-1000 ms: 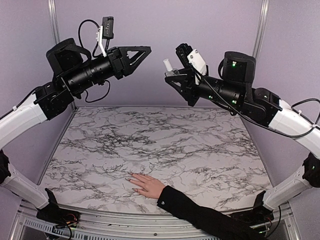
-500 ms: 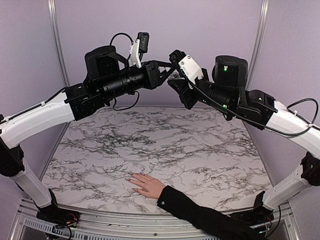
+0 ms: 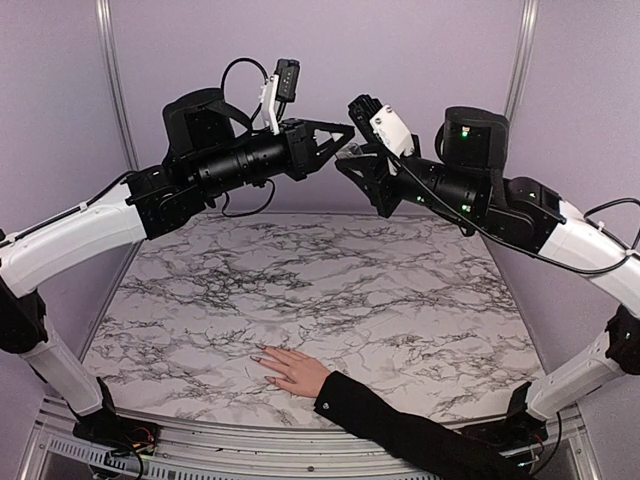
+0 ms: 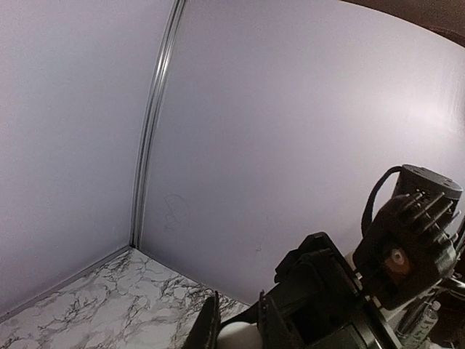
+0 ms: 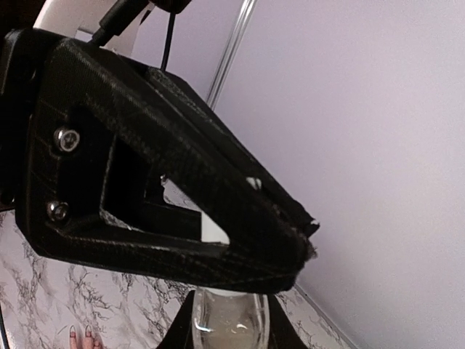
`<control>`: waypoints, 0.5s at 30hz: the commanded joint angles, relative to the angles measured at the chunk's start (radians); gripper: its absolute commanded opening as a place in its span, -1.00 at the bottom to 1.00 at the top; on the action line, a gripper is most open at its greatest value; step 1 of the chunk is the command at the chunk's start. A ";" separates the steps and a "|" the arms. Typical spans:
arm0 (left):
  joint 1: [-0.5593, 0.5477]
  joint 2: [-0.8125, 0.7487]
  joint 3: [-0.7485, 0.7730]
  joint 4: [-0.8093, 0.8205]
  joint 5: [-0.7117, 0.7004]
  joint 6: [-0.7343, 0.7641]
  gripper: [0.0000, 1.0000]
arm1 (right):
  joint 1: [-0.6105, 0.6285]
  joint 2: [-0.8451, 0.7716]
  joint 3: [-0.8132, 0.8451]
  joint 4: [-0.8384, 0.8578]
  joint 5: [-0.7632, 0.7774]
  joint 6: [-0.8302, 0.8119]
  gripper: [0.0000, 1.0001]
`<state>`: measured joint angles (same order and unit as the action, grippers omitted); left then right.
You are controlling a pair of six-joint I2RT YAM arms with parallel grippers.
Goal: Paint the nails
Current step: Screw the nail polish bottle.
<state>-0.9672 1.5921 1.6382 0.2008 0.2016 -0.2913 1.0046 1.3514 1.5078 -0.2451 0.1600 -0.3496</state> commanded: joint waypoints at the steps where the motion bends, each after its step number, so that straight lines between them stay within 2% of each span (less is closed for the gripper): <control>1: 0.005 -0.014 -0.053 0.001 0.236 0.043 -1.00 | -0.032 -0.060 0.029 0.125 -0.381 0.076 -1.00; 6: 0.041 -0.026 -0.101 -0.003 0.522 0.077 -1.00 | -0.086 -0.096 0.000 0.230 -0.850 0.161 -1.00; 8: 0.051 -0.036 -0.115 -0.012 0.614 0.106 -1.00 | -0.087 -0.104 -0.012 0.294 -0.947 0.191 -1.00; 11: 0.065 -0.047 -0.115 -0.055 0.709 0.144 -0.99 | -0.088 -0.076 0.029 0.259 -1.028 0.206 -1.00; 13: 0.073 -0.058 -0.108 -0.067 0.690 0.147 -0.88 | -0.087 -0.064 0.044 0.206 -1.021 0.193 -1.00; 15: 0.077 -0.085 -0.116 -0.038 0.619 0.137 -0.76 | -0.087 -0.072 0.032 0.186 -0.952 0.166 -1.00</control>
<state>-0.9085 1.5135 1.5589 0.2764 0.7826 -0.1204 0.9001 1.3079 1.4616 -0.2066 -0.6544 -0.1223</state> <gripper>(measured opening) 0.134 0.198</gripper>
